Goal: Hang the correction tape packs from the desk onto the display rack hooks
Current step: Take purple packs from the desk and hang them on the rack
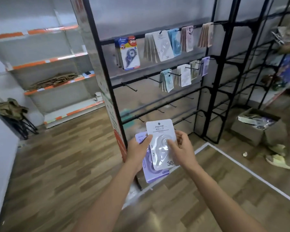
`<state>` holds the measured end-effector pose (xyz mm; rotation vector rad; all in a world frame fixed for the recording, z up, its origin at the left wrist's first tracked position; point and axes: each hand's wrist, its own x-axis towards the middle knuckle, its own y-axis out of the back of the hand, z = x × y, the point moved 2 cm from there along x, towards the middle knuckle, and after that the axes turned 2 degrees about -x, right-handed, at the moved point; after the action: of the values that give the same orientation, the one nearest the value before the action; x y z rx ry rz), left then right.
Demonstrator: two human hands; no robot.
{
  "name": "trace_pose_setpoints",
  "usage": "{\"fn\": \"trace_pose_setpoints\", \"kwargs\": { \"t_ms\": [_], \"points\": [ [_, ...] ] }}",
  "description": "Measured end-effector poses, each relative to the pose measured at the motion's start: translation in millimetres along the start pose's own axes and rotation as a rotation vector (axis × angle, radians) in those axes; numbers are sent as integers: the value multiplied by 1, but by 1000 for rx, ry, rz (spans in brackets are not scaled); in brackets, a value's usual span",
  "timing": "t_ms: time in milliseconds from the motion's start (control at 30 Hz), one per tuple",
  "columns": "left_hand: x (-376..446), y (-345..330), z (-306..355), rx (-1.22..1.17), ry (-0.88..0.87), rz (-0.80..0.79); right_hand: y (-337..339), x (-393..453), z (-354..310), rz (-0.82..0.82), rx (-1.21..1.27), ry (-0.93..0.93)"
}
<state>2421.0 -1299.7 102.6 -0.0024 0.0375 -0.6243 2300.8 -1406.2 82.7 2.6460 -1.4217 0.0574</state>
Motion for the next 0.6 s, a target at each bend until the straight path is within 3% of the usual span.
{"fn": "trace_pose_setpoints", "kwargs": {
  "t_ms": [267,600],
  "points": [
    [104,-134,-6,-78,68,-94,87,132,32,123,-19,7],
    [213,-297,6,-134,52,-122,202,296,45,64,-46,34]
  ]
}}
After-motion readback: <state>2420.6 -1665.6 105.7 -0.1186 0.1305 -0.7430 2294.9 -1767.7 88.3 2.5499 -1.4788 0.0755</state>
